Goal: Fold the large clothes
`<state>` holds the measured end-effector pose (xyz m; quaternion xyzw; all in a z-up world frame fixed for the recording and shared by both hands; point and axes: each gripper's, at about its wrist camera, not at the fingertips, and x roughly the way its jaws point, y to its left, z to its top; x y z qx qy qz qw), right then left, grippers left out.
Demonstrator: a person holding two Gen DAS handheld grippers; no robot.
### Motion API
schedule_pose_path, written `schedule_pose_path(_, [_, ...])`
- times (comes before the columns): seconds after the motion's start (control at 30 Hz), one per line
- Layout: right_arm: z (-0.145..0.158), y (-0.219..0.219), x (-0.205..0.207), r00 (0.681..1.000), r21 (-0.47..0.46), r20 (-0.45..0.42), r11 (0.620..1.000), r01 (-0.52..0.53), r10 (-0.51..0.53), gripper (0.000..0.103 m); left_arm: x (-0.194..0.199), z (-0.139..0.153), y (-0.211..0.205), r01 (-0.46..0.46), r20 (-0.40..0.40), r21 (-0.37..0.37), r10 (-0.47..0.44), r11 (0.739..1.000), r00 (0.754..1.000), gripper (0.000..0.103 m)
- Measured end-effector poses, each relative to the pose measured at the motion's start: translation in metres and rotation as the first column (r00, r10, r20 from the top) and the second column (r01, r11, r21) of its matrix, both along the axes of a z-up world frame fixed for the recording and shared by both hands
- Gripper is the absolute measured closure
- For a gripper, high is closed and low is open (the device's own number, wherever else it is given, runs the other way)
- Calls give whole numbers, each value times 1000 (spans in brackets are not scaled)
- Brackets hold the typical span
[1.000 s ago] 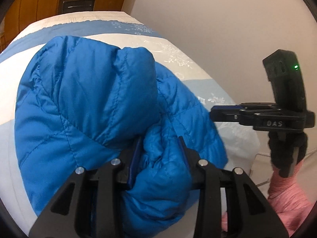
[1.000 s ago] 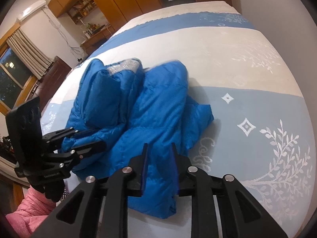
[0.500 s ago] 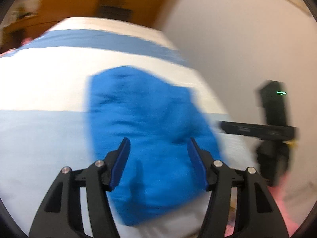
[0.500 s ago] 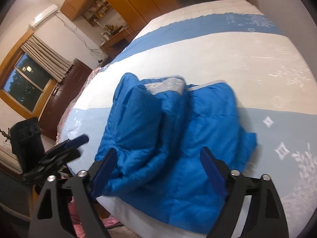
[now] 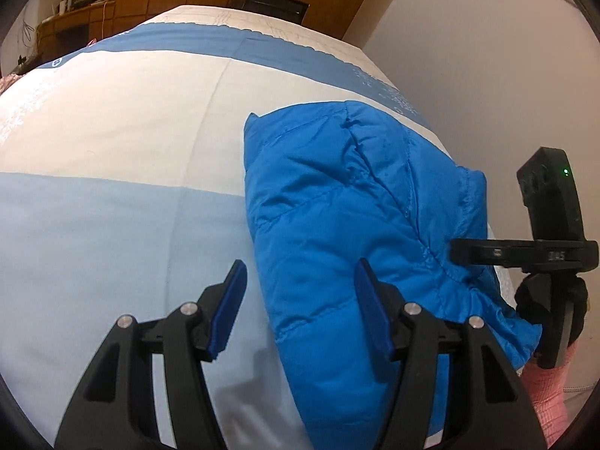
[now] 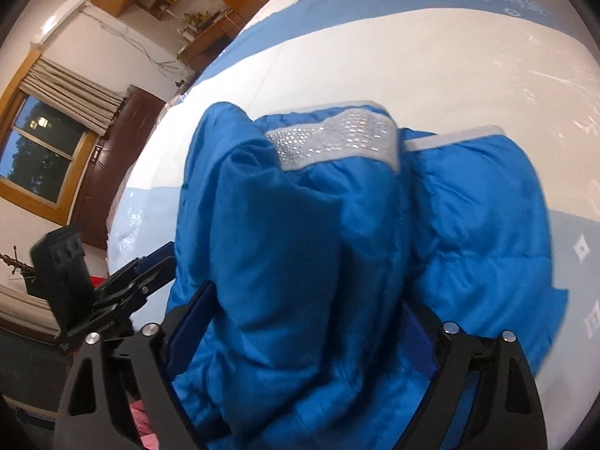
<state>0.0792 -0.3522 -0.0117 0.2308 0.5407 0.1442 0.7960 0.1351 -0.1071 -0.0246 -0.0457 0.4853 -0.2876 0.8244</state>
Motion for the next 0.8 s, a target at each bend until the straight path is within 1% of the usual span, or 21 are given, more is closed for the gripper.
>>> schedule_pose_path(0.03, [1,2,1,1000,22,17,1000,-16,15,31,2,0,-1,-3,1,1,3,1000,1000,44])
schedule_pose_path(0.07, [1,2,2,999,48,23,998,-28,27,51,5,2,-2,-6,-4,-2,6,1000,1000,44])
schedule_pose_path(0.1, [3,2,2,999,74,34,997,-30,28,64,2,3,1,-8,-11,-7,8,1000,1000,45])
schedule_pose_path(0.17, [9,3,0,997,69,67,996,-50,45,78,4,2,5,-13,-37,-29,12,1000,999,45])
schedule_pose_path(0.2, [15,4,-3,995,63,85,996,-59,53,83,4,3,5,-17,-44,-35,15,999,999,45])
schedule_pose_path(0.27, [30,4,-10,989,46,124,996,-82,75,87,4,5,7,-25,-52,-45,23,999,998,45])
schedule_pose_path(0.37, [58,-2,-28,977,31,197,995,-93,85,89,1,12,6,-19,-50,-66,15,998,999,46])
schedule_pose_path(0.43, [79,-11,-44,964,16,255,997,-80,74,89,0,18,2,-8,-34,-73,6,997,999,46])
schedule_pose_path(0.53, [98,-27,-63,951,6,307,999,-45,41,89,-9,31,-15,32,-6,-80,-33,996,999,46])
schedule_pose_path(0.63, [101,-42,-78,949,12,316,1000,-7,3,89,-18,39,-35,80,19,-73,-78,994,997,46])
schedule_pose_path(0.77, [85,-69,-99,954,28,293,998,52,-58,89,-30,41,-63,144,27,-66,-142,987,989,46])
schedule_pose_path(0.8, [82,-78,-98,956,30,286,998,63,-69,89,-32,39,-67,155,26,-62,-153,986,988,46])
